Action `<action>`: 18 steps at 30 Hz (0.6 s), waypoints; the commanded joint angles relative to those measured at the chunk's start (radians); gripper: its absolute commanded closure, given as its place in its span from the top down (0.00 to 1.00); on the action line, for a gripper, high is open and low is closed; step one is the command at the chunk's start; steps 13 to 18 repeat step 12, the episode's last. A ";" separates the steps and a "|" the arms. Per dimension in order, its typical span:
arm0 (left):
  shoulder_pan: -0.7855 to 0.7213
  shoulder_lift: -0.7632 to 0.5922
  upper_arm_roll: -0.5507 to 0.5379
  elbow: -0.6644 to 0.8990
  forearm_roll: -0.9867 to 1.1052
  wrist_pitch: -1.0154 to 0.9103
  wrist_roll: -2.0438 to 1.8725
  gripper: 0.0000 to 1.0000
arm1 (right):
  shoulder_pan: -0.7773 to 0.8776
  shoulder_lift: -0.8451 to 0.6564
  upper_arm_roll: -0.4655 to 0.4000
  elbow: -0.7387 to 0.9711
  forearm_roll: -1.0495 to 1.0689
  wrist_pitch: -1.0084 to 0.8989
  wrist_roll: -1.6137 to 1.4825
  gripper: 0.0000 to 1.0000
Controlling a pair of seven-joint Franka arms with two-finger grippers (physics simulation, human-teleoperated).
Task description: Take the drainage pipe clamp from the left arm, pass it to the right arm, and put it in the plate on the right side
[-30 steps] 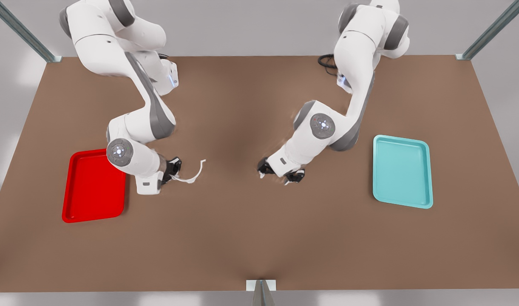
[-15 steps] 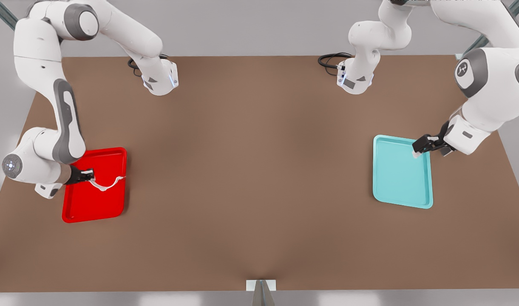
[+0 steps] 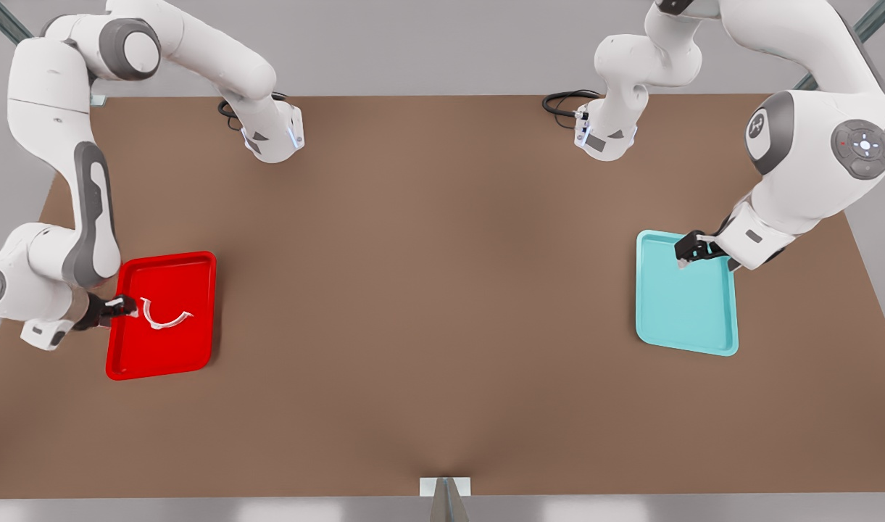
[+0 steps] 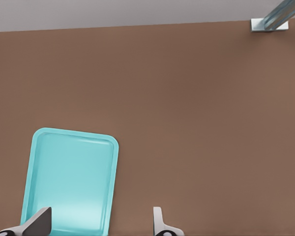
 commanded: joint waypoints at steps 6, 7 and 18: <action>-0.015 0.002 -0.001 0.001 0.000 -0.018 0.033 1.00 | 0.392 -0.261 -0.155 0.223 0.166 -0.444 0.493 1.00; -0.015 0.008 -0.001 0.001 0.001 -0.018 0.033 1.00 | 0.631 -0.287 -0.396 0.205 0.200 -0.467 0.499 1.00; -0.015 0.011 -0.001 0.001 0.000 -0.019 0.035 1.00 | 0.696 -0.293 -0.413 0.214 0.223 -0.491 0.568 1.00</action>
